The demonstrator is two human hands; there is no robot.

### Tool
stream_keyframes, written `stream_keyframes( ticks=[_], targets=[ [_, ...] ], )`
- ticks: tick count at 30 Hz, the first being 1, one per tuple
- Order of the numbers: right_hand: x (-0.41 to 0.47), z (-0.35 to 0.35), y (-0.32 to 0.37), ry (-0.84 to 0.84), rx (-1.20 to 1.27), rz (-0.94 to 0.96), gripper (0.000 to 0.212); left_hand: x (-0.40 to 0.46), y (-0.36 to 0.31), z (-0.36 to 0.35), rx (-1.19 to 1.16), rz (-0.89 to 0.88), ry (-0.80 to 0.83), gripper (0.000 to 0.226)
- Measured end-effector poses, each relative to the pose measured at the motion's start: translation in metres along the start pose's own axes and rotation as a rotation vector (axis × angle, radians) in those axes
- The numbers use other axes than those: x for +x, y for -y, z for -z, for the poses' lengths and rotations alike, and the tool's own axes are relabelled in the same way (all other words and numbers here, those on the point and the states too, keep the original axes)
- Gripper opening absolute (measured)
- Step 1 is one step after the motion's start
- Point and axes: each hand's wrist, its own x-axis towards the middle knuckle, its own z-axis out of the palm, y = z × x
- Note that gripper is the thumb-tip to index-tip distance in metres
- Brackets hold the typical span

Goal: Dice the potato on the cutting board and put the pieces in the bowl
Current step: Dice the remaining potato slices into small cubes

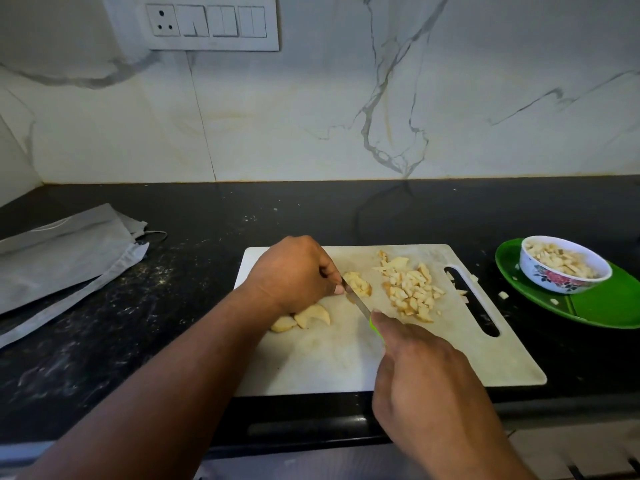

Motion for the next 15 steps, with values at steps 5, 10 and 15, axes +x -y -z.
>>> stream_keyframes(
  ticks=[5,10,15],
  targets=[
    [-0.011,0.002,-0.002,0.046,-0.026,-0.03,0.064,0.001,0.002,0.0,0.024,0.004,0.0,0.004],
    [-0.021,0.006,-0.006,0.093,-0.03,-0.053,0.066,0.0,0.002,0.0,0.037,-0.017,0.015,0.003],
    [-0.025,0.012,-0.011,0.01,0.017,-0.072,0.052,-0.003,0.003,-0.001,-0.042,-0.087,0.051,0.009]
  ],
)
